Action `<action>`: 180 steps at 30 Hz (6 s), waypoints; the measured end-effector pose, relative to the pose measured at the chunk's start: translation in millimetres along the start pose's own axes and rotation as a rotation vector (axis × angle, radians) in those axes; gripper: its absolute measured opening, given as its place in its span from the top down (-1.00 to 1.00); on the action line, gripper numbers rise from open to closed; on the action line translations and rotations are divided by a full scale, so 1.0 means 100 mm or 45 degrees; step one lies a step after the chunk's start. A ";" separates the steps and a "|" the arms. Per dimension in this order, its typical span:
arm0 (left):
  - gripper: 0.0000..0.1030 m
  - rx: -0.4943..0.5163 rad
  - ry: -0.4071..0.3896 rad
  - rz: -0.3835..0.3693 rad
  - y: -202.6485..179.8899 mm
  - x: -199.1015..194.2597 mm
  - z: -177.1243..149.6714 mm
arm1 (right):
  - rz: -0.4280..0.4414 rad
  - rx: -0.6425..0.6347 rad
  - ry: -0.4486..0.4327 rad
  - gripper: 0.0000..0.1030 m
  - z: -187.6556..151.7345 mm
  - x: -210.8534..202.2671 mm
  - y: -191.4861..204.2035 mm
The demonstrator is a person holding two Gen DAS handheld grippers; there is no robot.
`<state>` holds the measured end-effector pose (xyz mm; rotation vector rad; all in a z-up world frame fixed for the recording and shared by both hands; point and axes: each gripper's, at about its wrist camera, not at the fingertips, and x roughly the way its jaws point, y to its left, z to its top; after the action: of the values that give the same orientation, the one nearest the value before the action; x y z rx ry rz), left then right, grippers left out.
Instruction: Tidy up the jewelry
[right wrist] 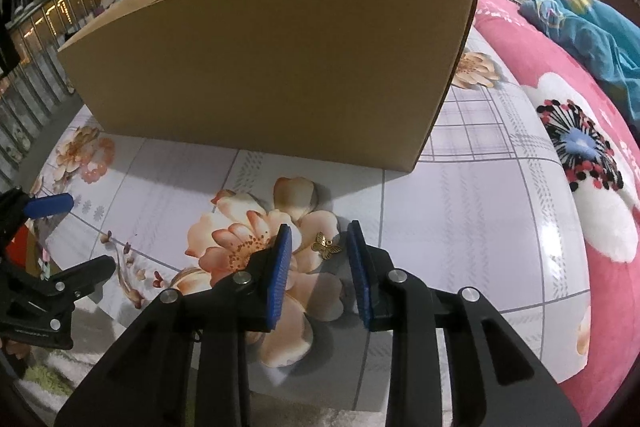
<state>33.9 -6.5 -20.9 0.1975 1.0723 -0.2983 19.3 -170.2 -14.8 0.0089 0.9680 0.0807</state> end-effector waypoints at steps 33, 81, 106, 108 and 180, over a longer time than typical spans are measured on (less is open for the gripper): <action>0.04 0.019 -0.178 0.006 0.30 -0.02 0.47 | 0.026 0.069 -0.012 0.75 -0.01 0.00 -0.05; 0.83 0.053 -0.083 0.033 0.19 0.16 0.57 | 0.036 0.107 -0.011 0.75 -0.01 0.00 -0.07; 0.83 -0.035 -0.182 -0.085 0.43 -0.02 0.45 | 0.043 0.051 -0.032 0.40 -0.03 0.02 -0.01; 0.83 -0.035 -0.183 -0.088 0.43 -0.03 0.44 | 0.015 0.041 -0.031 0.50 -0.04 0.02 0.00; 0.40 0.028 0.053 -0.495 -0.02 0.41 2.00 | 0.113 -0.167 0.023 0.75 2.11 0.41 -0.18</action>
<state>217.7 -75.1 36.3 0.0125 1.1459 -0.6573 217.6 -179.0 70.7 -0.0693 0.9786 0.2261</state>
